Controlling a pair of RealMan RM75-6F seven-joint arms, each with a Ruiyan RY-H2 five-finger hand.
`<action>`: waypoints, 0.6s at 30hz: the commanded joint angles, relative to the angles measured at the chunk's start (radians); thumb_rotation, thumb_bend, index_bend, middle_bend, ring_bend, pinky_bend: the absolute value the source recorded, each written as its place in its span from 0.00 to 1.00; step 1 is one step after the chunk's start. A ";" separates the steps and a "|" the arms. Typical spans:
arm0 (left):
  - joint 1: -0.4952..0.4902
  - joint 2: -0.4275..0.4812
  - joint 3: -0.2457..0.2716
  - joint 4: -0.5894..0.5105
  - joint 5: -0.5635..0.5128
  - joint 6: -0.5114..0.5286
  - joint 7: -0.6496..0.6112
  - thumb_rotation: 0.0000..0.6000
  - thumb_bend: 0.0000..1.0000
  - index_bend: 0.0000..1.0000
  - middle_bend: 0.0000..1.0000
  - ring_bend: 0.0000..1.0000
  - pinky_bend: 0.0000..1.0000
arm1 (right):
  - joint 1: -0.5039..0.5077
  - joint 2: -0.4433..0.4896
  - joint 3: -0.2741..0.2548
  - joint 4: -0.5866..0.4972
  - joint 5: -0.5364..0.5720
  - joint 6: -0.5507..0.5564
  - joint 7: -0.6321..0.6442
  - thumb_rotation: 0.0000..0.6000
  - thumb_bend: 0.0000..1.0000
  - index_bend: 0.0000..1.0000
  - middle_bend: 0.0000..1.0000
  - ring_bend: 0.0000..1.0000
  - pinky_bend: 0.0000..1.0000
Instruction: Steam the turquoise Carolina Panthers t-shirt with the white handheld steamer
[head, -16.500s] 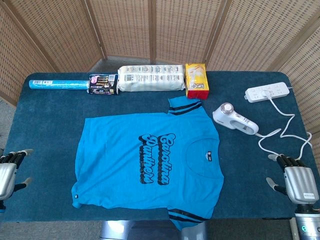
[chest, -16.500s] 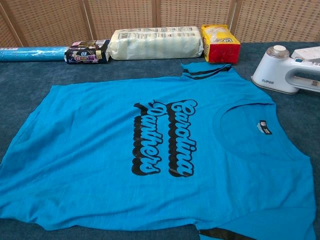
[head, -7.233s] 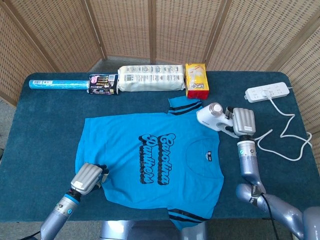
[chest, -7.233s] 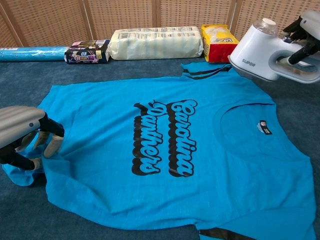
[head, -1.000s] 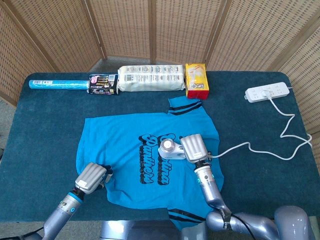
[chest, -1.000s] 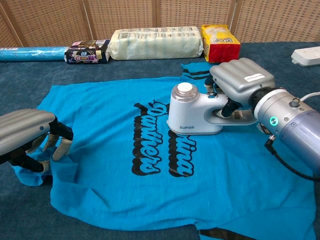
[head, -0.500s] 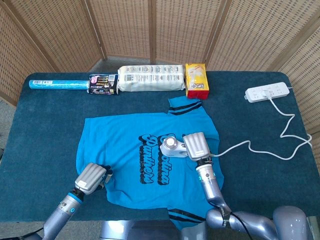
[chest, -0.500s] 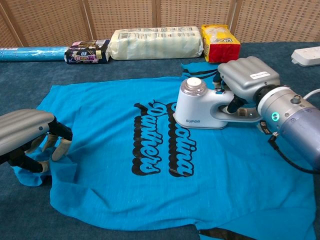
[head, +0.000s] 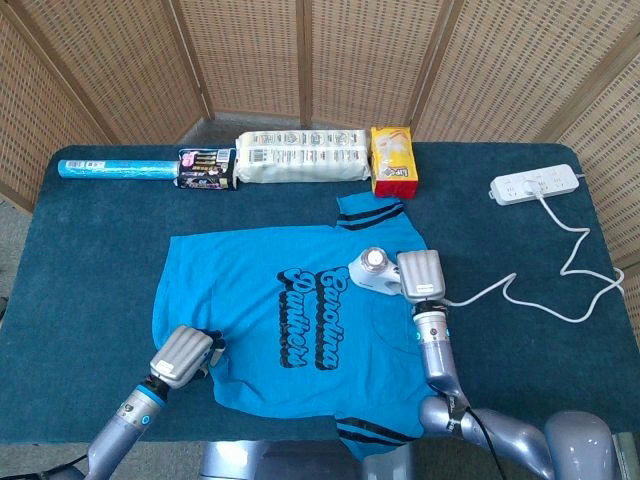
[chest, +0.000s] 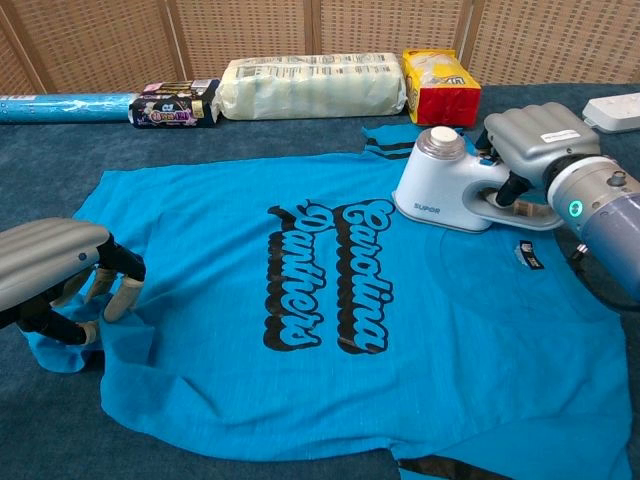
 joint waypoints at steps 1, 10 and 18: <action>0.000 0.001 0.000 -0.002 0.000 0.001 0.001 1.00 0.41 0.72 0.69 0.65 0.72 | 0.003 -0.003 0.009 0.021 0.009 -0.002 0.004 1.00 0.36 0.72 0.77 0.83 0.74; -0.001 0.002 -0.002 -0.004 -0.002 -0.001 0.002 1.00 0.41 0.72 0.69 0.65 0.72 | 0.019 0.012 -0.004 -0.005 -0.020 -0.001 -0.010 1.00 0.36 0.72 0.77 0.83 0.74; -0.001 -0.001 -0.001 0.001 -0.003 -0.002 -0.003 1.00 0.41 0.72 0.69 0.65 0.72 | 0.030 0.025 -0.028 -0.081 -0.055 0.008 -0.039 1.00 0.36 0.72 0.77 0.83 0.74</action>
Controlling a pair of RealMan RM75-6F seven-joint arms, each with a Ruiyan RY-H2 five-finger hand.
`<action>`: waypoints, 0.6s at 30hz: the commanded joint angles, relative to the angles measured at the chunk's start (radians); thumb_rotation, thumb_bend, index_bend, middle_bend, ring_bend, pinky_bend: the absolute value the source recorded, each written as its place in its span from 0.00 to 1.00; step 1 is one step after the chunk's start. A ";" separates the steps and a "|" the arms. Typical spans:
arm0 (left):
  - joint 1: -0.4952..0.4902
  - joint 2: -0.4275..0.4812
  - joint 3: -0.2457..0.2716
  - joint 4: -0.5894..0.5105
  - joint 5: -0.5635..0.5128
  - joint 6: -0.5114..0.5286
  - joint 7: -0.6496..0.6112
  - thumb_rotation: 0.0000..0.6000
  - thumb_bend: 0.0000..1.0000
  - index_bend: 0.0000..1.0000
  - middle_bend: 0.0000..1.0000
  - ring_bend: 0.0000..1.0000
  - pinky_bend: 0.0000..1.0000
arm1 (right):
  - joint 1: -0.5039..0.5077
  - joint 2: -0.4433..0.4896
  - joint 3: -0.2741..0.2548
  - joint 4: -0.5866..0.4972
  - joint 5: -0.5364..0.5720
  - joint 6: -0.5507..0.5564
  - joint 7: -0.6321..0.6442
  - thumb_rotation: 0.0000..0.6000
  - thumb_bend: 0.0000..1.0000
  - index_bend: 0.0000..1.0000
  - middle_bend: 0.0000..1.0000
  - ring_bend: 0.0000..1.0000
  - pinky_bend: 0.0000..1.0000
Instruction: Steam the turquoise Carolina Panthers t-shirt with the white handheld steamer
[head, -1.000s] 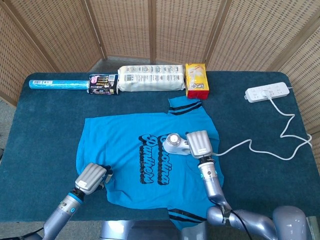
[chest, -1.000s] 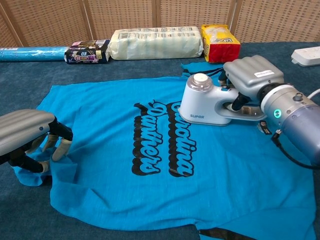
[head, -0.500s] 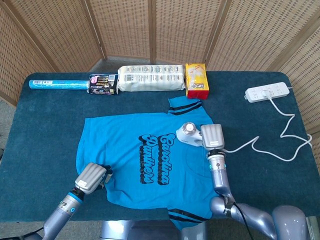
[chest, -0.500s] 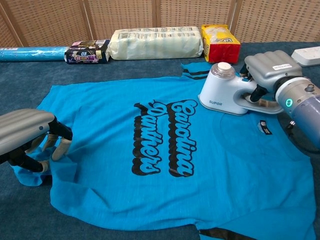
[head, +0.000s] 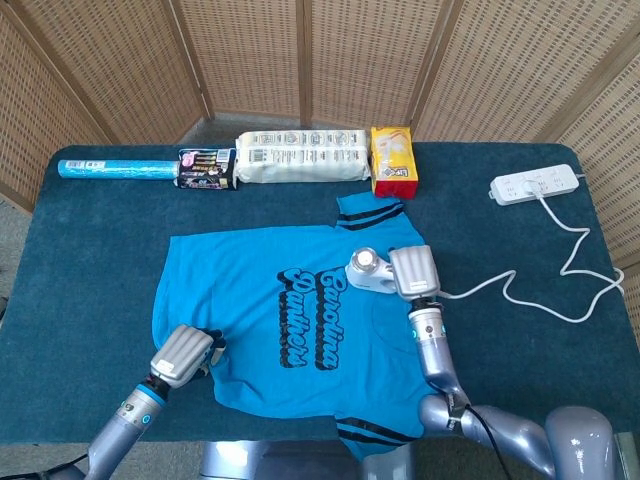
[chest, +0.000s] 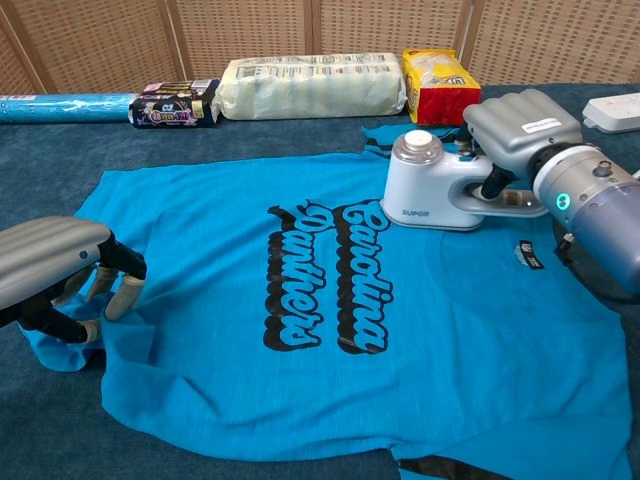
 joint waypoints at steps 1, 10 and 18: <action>0.000 -0.001 0.001 0.002 0.000 0.000 -0.001 1.00 0.41 0.72 0.69 0.65 0.72 | 0.001 0.004 -0.014 -0.037 -0.015 0.005 -0.007 1.00 0.36 0.72 0.77 0.83 0.74; 0.001 -0.002 0.002 0.005 0.003 0.002 -0.005 1.00 0.41 0.72 0.69 0.65 0.72 | -0.005 0.009 -0.047 -0.129 -0.043 0.021 -0.027 1.00 0.36 0.72 0.77 0.84 0.74; 0.003 -0.002 0.004 0.006 0.005 0.005 -0.007 1.00 0.41 0.72 0.69 0.65 0.72 | -0.012 0.012 -0.051 -0.136 -0.041 0.023 -0.024 1.00 0.36 0.72 0.77 0.84 0.74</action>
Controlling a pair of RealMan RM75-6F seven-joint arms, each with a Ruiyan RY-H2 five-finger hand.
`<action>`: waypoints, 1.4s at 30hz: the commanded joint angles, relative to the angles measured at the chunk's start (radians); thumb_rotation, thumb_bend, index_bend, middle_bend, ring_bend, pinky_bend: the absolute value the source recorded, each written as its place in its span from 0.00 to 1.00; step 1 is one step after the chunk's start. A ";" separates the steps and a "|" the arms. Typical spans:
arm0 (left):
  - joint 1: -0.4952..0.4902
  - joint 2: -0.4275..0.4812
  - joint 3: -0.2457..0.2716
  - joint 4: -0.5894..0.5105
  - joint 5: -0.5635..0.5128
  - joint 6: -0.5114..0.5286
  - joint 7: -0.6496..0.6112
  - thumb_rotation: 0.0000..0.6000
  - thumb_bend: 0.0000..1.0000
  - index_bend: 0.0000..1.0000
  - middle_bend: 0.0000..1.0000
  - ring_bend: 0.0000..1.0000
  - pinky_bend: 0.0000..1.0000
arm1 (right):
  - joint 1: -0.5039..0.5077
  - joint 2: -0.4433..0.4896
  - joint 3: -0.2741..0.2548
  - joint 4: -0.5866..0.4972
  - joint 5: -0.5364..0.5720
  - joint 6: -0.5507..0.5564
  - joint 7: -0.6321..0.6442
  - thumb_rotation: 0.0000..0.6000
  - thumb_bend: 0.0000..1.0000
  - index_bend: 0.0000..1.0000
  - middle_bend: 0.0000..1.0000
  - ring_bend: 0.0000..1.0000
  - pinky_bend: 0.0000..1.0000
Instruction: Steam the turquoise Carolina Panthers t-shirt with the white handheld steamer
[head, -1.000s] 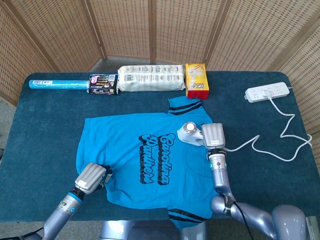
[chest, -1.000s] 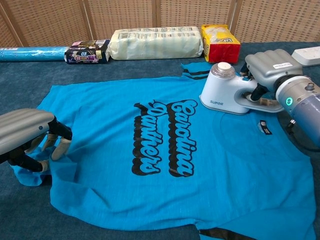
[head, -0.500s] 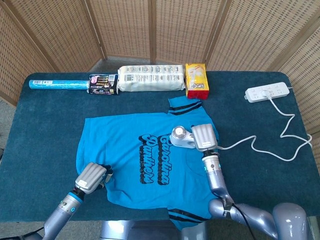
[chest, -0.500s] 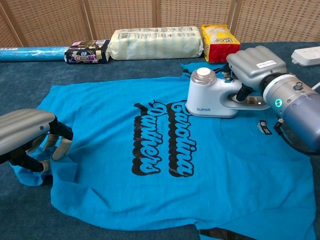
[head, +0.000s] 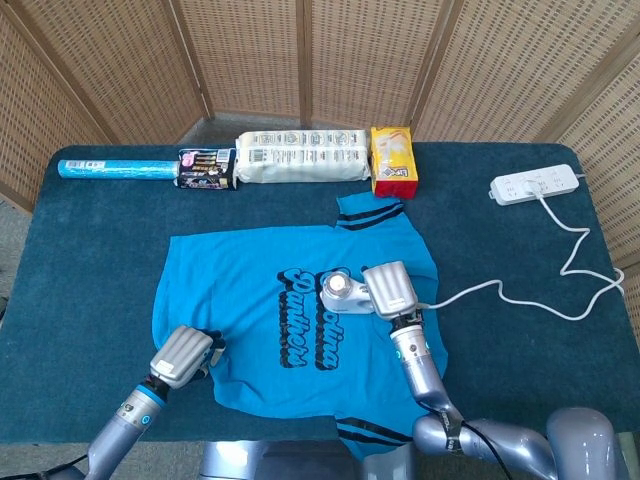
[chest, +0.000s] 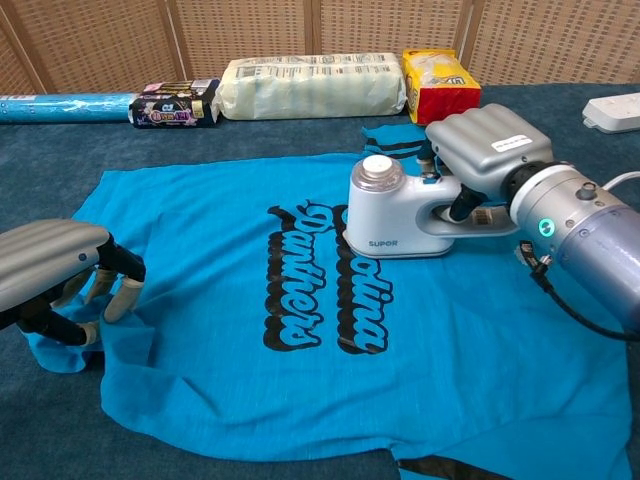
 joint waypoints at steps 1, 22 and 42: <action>0.001 0.001 0.001 0.001 -0.001 0.001 0.000 1.00 0.41 0.72 0.69 0.65 0.72 | -0.001 0.000 0.007 0.013 0.009 -0.002 0.004 1.00 0.36 0.72 0.77 0.84 0.74; 0.002 0.001 0.001 0.000 0.000 0.002 0.000 1.00 0.41 0.72 0.69 0.65 0.72 | -0.009 -0.011 0.015 0.068 0.023 -0.013 0.047 1.00 0.36 0.72 0.77 0.84 0.74; 0.003 0.000 0.003 0.004 0.009 0.005 -0.005 1.00 0.41 0.72 0.69 0.65 0.72 | -0.042 0.025 0.002 0.039 0.024 0.013 0.045 1.00 0.36 0.72 0.77 0.83 0.74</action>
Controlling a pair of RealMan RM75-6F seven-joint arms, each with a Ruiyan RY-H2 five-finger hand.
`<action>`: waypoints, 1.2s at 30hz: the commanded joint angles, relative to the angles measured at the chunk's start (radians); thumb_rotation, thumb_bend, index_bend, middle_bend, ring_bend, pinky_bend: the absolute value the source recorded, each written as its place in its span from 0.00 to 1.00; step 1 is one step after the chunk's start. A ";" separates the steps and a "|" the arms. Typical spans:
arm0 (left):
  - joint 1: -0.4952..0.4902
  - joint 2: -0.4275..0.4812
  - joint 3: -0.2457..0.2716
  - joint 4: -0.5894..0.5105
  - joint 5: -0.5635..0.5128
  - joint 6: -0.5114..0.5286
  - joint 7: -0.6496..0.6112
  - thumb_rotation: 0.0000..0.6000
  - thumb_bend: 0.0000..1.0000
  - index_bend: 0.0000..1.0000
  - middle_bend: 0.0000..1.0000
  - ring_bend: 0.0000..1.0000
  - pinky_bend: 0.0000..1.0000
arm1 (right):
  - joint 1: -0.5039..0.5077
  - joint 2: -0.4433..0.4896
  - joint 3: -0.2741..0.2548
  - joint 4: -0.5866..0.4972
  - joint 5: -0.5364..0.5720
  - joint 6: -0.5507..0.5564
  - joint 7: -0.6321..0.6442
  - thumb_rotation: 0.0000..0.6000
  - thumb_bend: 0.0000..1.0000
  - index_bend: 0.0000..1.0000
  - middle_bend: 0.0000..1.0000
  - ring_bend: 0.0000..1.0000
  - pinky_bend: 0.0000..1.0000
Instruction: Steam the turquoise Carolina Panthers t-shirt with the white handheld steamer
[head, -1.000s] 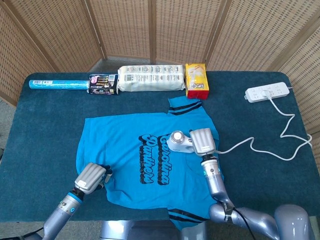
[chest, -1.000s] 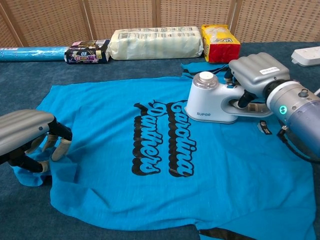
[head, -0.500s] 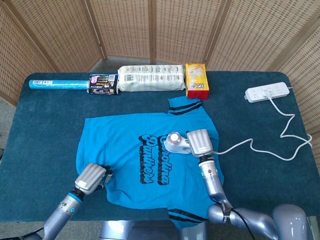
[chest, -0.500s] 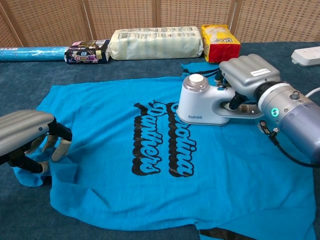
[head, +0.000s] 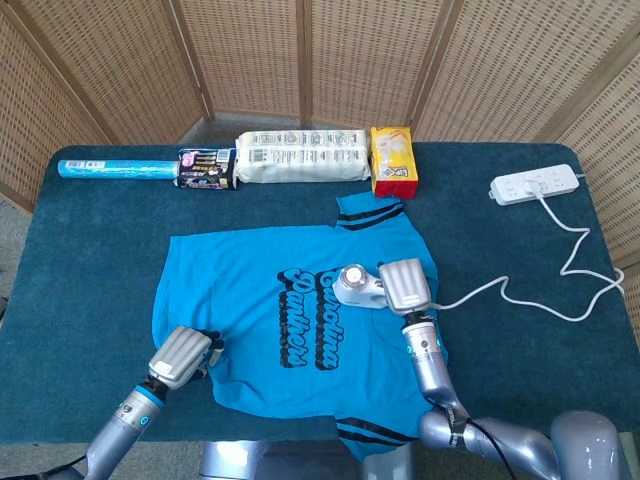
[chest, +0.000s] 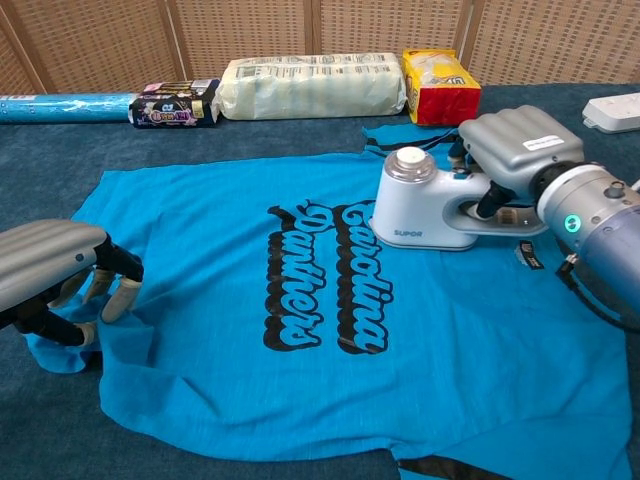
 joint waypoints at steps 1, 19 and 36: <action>-0.001 -0.001 0.000 -0.001 0.001 -0.001 0.003 1.00 0.41 0.72 0.69 0.65 0.72 | -0.016 0.018 -0.009 -0.008 0.001 0.007 0.006 1.00 0.36 0.72 0.77 0.83 0.74; 0.000 0.000 0.000 -0.002 0.002 0.000 0.000 1.00 0.41 0.72 0.69 0.65 0.72 | 0.009 -0.015 -0.002 -0.030 -0.011 -0.008 -0.019 1.00 0.36 0.72 0.77 0.84 0.74; -0.002 0.001 -0.003 -0.002 0.002 0.002 -0.001 1.00 0.41 0.72 0.69 0.65 0.72 | 0.026 -0.057 -0.019 -0.063 -0.018 -0.007 -0.061 1.00 0.36 0.72 0.77 0.84 0.74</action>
